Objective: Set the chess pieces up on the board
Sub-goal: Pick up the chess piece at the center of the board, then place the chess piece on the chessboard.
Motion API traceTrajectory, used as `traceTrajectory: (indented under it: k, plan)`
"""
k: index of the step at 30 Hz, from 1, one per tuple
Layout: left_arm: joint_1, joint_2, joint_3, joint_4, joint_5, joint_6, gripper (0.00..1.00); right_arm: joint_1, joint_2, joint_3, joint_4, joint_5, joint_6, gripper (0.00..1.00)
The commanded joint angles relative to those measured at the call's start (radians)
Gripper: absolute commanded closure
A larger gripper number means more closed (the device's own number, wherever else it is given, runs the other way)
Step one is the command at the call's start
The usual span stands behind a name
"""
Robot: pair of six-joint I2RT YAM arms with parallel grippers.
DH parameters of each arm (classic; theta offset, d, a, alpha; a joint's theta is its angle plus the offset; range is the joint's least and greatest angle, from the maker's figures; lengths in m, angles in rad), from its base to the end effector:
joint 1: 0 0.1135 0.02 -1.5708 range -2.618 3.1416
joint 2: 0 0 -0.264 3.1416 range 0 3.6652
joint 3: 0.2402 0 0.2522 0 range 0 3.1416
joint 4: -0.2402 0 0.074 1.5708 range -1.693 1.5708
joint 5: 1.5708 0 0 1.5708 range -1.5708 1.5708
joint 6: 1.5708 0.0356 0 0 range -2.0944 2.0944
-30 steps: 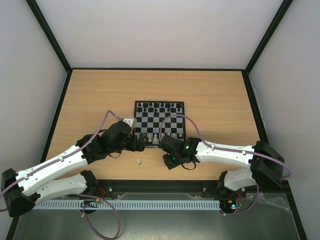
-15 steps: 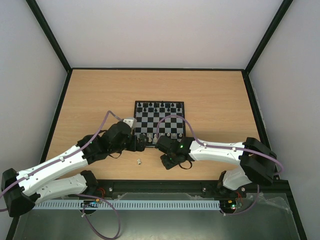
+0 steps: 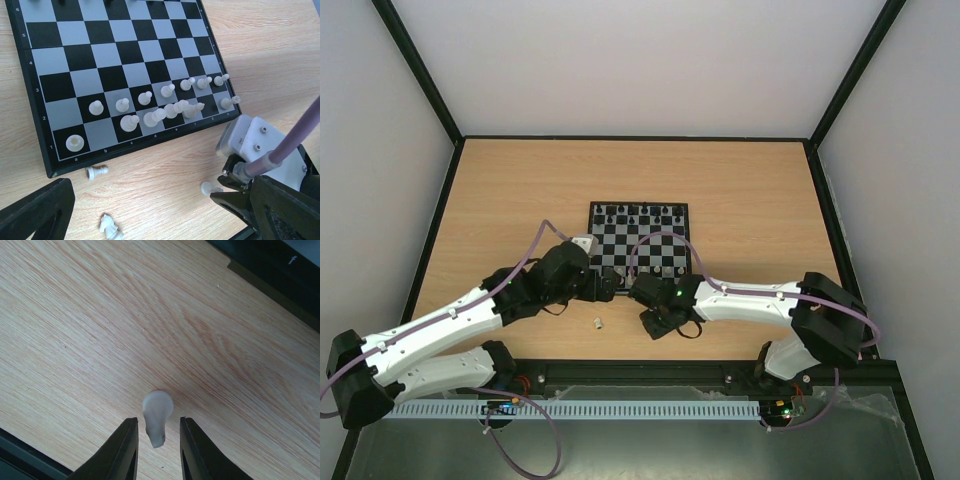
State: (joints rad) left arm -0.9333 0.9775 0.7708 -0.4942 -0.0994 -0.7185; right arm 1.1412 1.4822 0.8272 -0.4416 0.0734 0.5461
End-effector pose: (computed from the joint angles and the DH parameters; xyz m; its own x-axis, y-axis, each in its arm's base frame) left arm 0.1267 -0.1651 0.2703 -0.7856 -0.0398 -0.6175 0.3153 0.8328 -0.4549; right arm 0.1179 0.2512 0.1774 -0.7803 -0.4596 -0.4241 -0.5704 0.8011 0.1814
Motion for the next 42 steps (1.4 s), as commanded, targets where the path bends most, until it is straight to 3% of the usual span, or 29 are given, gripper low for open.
traceTrajectory:
  k: [1, 12, 17, 24, 42]
  plan:
    - [-0.006, 0.004, -0.002, 0.02, 0.004, -0.004, 0.01, 0.008, 0.026, 0.023, -0.016, 0.016, -0.016, 0.78]
    - [-0.006, -0.026, 0.002, 0.005, -0.02, -0.012, 0.01, 0.008, 0.011, 0.035, -0.018, 0.029, -0.016, 0.91]
    - [-0.006, -0.071, 0.004, -0.018, -0.052, -0.02, 0.01, -0.007, -0.041, 0.072, -0.082, 0.078, -0.003, 0.91]
    - [-0.002, -0.111, -0.003, -0.032, -0.063, -0.019, 0.01, -0.125, -0.076, 0.156, -0.185, 0.129, -0.016, 0.91]
    - [0.025, -0.139, -0.018, -0.042, -0.053, -0.003, 0.01, -0.257, 0.068, 0.204, -0.139, 0.118, -0.072, 0.91]
